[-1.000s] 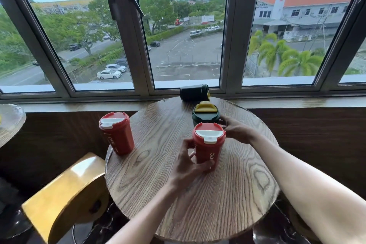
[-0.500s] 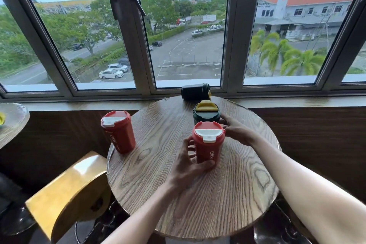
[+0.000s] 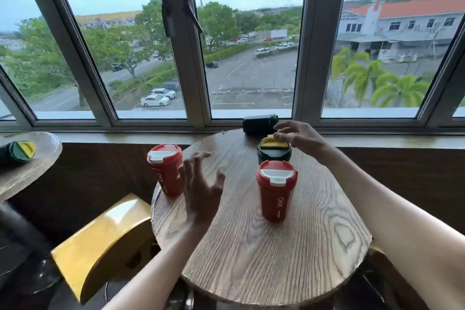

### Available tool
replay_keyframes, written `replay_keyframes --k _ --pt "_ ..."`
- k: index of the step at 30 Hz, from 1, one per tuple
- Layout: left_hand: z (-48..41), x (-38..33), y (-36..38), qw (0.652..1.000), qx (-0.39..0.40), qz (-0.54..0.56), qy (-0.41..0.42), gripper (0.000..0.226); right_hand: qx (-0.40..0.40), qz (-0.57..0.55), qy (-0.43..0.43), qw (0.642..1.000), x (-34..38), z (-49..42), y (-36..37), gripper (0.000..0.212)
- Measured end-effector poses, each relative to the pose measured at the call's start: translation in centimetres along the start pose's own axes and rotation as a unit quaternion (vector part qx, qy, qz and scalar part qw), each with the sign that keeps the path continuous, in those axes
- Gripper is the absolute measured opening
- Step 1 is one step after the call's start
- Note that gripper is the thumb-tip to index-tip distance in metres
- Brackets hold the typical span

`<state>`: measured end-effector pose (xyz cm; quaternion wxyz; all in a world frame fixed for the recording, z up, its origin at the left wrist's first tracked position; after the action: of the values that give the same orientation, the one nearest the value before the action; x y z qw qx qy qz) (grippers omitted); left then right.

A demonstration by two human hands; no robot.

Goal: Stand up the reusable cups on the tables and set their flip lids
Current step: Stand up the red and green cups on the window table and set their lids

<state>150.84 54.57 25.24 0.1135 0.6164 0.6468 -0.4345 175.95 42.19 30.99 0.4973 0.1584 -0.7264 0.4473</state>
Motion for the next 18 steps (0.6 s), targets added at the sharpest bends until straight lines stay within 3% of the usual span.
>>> replay_keyframes --k 6,9,13,18 --pt "-4.3 4.0 -3.6 0.981 -0.122 -0.118 -0.092 0.090 0.079 0.100 0.035 0.991 0.7 -1.1 1.5 0.042" --pt "-4.6 6.5 -4.3 0.988 -0.097 -0.073 -0.093 0.104 0.072 0.067 0.056 0.994 0.6 -0.8 1.5 0.043" --pt "-4.1 8.4 -4.0 0.993 -0.027 0.049 -0.107 0.111 0.072 0.026 0.078 0.994 0.6 -0.5 1.5 0.057" --pt "-4.9 9.3 -4.1 0.984 -0.061 0.072 -0.154 0.104 0.086 -0.001 0.089 0.992 0.5 -0.4 1.6 0.056"
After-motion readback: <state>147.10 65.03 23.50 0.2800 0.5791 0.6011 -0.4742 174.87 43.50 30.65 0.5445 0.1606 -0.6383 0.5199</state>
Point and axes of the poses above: each hand's wrist, its own z-axis away from the middle knuckle, its own y-axis out of the palm, x = y × z, the point moved 2 cm from there along -z, towards the middle knuckle, and after that the axes turned 3 degrees about x, right-handed, at the moved point
